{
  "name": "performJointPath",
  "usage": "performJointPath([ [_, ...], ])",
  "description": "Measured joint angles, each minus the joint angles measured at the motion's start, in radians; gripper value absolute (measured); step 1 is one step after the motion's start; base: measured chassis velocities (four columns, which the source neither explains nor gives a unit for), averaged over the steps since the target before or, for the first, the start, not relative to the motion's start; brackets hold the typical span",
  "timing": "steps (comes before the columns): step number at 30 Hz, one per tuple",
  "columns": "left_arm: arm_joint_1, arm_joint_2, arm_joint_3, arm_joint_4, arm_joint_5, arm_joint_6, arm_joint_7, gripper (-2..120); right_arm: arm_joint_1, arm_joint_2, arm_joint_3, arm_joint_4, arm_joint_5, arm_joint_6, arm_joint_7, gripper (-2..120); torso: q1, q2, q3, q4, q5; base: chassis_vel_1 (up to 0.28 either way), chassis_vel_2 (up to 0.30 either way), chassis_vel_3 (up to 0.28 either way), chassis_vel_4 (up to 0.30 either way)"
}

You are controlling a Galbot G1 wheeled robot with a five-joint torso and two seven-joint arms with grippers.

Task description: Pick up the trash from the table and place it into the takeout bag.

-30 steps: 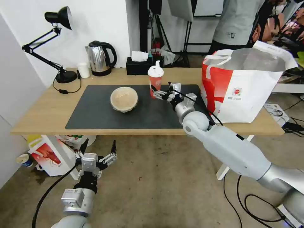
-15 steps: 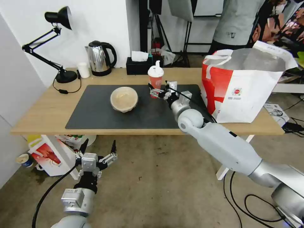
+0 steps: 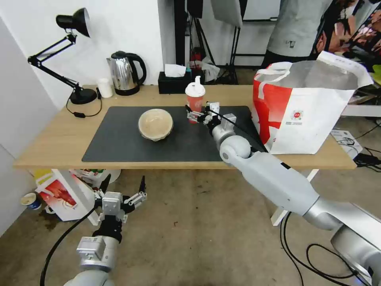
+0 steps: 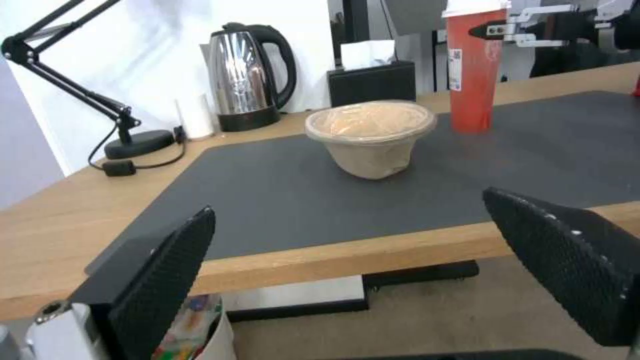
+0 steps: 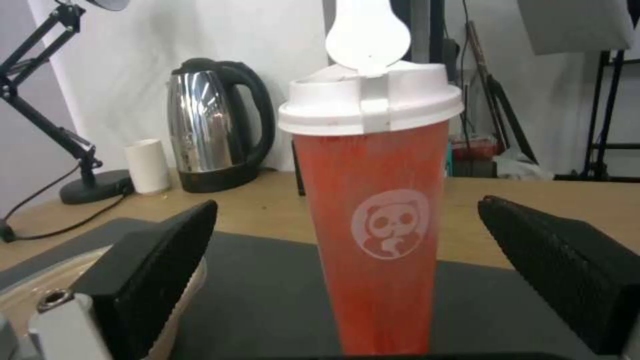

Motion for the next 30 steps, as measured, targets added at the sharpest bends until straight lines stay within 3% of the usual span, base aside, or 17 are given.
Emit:
performJointPath([
  [30, 0.000, 0.000, 0.000, 0.000, 0.000, 0.000, 0.000, 100, 0.027, 0.041, 0.032, -0.104, -0.041, 0.009, -0.005, 100, 0.000, 0.000, 0.000, 0.0000, 0.0000, 0.000, 0.000, 0.000, 0.000],
])
